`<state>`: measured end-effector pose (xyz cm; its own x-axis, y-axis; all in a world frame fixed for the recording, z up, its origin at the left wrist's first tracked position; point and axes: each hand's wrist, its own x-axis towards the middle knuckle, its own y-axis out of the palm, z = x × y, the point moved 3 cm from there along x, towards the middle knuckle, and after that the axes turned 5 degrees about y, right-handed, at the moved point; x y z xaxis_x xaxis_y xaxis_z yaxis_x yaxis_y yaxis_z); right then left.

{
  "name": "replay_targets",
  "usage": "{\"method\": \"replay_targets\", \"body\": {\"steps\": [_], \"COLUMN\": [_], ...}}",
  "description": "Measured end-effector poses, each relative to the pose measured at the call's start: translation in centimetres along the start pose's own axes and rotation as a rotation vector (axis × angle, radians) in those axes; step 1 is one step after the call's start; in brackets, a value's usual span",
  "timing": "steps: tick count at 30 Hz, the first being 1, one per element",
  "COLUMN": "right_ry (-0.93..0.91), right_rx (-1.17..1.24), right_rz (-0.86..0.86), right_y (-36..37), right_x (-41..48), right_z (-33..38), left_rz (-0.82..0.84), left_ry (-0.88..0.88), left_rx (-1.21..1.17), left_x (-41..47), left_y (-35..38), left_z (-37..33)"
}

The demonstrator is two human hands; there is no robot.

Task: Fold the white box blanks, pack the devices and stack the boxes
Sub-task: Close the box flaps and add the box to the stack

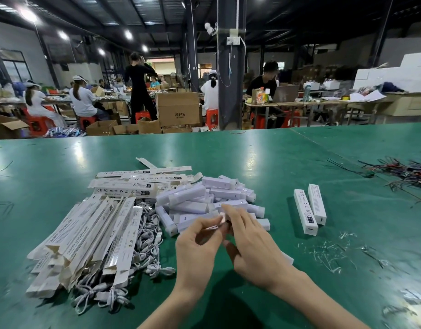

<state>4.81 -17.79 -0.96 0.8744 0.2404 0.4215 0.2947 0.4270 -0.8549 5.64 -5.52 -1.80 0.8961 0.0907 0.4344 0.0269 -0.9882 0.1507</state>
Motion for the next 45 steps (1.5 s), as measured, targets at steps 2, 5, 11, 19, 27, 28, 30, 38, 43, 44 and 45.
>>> {"method": "replay_targets", "body": {"steps": [2,5,11,19,27,28,30,38,43,44,45], "right_ry": [-0.003,0.103,0.171,0.442,0.663,0.67,0.659,0.712,0.831,0.85,0.856], "right_rx": [-0.012,-0.063,-0.079,0.026,-0.427,-0.441,-0.413,-0.472,-0.567,-0.565,-0.561], "right_rz": [0.014,0.058,0.142,-0.254,-0.097,-0.078,-0.066,0.033,0.097,0.09,0.076], "right_y": [0.1,-0.2,0.0,-1.9,-2.1,-2.0,-1.9,-1.9,-2.5,-2.6,-2.6], "right_x": [0.1,0.1,0.3,1.5,0.7,0.7,0.8,0.8,0.2,0.1,0.1], "right_z": [-0.1,-0.9,-1.8,-6.9,-14.1,-14.3,-14.5,-14.5,-15.3,-15.2,-15.1], "left_rz": [-0.068,-0.171,-0.152,0.048,-0.038,-0.043,-0.028,-0.001,-0.046,-0.037,-0.031], "left_ry": [-0.058,-0.168,-0.19,0.039,0.0,-0.064,-0.221,-0.28,-0.259,-0.254,-0.247], "left_rx": [-0.11,-0.257,-0.248,0.494,1.499,1.571,1.678,1.786,1.791,1.808,1.819], "left_x": [0.9,2.4,2.8,3.8,6.0,6.3,6.7,7.5,7.5,7.5,7.5], "left_y": [-0.7,-1.7,-2.3,-3.2,-7.3,-7.9,-9.0,-10.6,-11.0,-10.9,-10.9], "left_z": [-0.1,0.3,1.5,1.2,1.5,1.6,2.0,2.6,2.4,2.5,2.4]}}
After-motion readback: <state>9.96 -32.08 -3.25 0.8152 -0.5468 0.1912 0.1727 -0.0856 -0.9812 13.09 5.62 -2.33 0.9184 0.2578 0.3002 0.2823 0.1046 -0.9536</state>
